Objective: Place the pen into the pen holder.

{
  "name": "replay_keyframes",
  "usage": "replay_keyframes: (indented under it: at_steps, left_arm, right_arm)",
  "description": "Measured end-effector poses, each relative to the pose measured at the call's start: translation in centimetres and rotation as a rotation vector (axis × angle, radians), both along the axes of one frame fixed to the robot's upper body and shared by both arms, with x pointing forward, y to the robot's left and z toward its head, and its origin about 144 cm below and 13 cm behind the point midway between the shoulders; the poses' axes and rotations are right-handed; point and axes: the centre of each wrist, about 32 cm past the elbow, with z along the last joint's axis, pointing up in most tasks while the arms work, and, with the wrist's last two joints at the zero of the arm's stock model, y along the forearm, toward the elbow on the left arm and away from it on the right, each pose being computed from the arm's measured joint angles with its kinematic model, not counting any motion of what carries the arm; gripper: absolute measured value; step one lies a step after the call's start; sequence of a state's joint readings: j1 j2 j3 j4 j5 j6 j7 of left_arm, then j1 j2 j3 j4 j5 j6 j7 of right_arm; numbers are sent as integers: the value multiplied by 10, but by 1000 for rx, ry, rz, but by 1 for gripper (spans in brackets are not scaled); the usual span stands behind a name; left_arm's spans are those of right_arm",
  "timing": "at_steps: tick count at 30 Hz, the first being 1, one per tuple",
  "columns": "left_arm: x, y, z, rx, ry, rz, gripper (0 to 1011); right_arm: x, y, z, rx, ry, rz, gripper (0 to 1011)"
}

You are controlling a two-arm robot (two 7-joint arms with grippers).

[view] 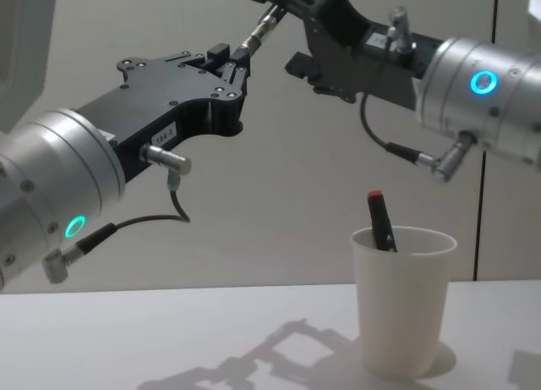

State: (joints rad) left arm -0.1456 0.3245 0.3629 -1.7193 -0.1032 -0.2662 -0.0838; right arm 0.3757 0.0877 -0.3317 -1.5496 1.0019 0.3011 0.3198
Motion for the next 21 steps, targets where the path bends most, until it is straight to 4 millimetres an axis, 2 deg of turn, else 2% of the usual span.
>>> replay_keyframes:
  at_steps: [21]
  left_arm:
    - [0, 0, 0, 0, 0, 0, 121]
  right_arm:
    - [9, 20, -1, 19, 7, 20, 1001]
